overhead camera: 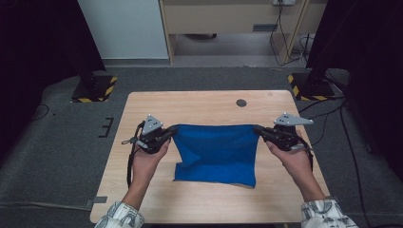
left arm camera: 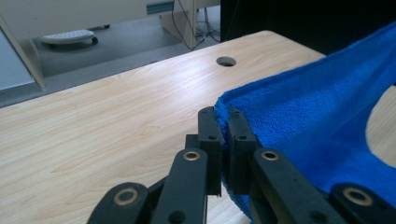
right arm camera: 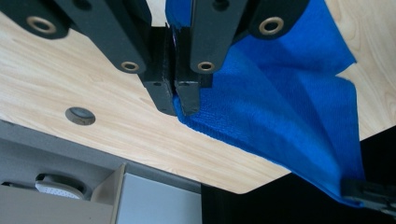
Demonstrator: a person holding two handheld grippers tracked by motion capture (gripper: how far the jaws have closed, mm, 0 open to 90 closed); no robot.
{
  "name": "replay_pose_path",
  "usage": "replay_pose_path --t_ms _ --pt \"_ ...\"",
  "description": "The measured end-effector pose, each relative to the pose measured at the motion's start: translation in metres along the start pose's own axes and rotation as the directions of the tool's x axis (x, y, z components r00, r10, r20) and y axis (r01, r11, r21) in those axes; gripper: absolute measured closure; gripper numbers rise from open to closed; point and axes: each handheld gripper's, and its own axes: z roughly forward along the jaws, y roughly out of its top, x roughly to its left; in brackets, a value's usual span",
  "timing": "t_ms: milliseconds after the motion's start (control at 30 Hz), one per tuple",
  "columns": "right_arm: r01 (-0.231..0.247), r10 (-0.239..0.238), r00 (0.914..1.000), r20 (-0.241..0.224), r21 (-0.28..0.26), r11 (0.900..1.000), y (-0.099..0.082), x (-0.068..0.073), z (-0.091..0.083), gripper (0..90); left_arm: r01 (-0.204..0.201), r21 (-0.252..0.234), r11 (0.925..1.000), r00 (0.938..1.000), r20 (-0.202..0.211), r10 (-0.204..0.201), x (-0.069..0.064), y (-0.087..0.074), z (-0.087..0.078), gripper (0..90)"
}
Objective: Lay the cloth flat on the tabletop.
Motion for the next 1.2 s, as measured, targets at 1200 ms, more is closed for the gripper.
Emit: replay_pose_path --t_ms 1200 --pt "0.028 -0.030 0.9994 -0.017 -0.098 0.9948 0.017 0.005 -0.034 88.0 -0.015 -0.129 0.9916 0.9979 0.060 0.023 -0.012 0.021 -0.036 86.6"
